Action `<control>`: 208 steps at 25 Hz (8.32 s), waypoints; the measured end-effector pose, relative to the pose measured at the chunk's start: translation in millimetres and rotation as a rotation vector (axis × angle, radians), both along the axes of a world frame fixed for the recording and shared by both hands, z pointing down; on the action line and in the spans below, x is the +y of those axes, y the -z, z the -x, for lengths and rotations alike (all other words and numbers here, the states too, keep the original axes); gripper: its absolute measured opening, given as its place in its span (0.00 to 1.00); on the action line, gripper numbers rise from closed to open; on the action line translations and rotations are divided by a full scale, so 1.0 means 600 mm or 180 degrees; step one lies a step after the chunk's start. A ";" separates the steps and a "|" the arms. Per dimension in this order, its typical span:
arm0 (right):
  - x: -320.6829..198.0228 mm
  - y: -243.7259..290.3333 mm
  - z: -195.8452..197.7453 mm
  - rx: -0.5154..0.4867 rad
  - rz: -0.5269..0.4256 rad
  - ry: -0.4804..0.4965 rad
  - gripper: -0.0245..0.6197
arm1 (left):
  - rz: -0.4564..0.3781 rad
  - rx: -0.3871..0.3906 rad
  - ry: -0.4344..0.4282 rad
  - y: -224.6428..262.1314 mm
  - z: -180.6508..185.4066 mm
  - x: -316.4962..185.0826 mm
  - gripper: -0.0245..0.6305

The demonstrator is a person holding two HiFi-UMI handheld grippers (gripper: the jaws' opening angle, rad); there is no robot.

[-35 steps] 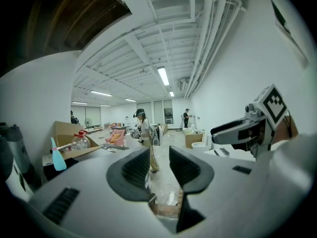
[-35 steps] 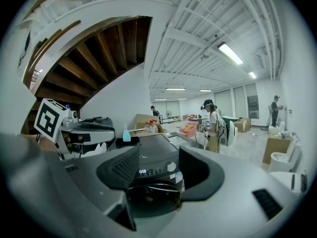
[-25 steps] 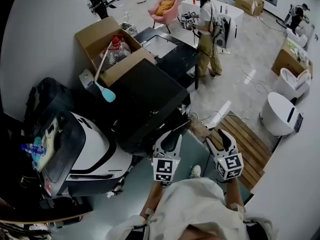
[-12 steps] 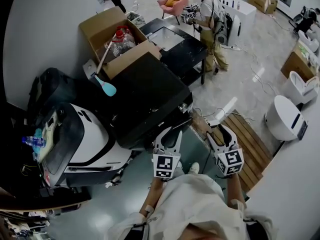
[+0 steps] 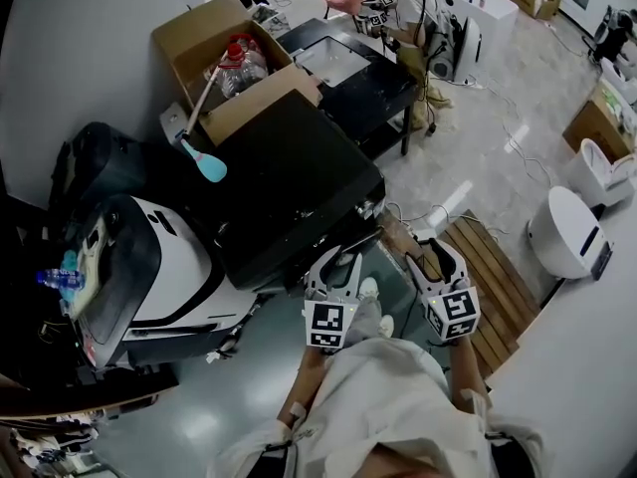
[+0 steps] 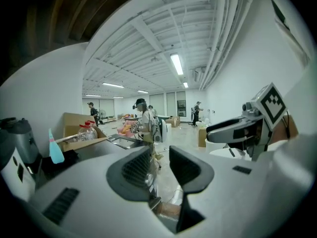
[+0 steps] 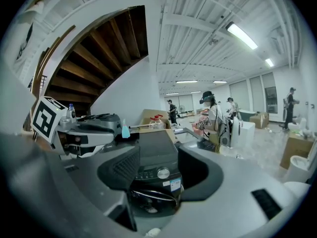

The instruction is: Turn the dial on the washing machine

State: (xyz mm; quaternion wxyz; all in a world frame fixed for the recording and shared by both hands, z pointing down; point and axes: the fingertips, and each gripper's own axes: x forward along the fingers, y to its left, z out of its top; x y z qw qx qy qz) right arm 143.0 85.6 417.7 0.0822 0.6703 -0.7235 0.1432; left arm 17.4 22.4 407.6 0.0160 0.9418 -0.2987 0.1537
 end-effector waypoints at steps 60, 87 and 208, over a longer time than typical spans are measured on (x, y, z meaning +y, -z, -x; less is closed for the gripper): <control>-0.283 -0.376 0.034 0.0305 0.1272 0.0424 0.49 | 0.1166 -0.0582 -0.0357 -0.321 -0.034 -0.165 0.23; -0.339 -0.453 0.042 0.0410 0.1261 0.0807 0.49 | 0.1246 -0.0637 0.0504 -0.367 -0.002 -0.148 0.23; -0.340 -0.477 0.019 -0.4313 0.1092 -0.0159 0.46 | 0.1335 -0.0629 0.1073 -0.389 -0.008 -0.094 0.23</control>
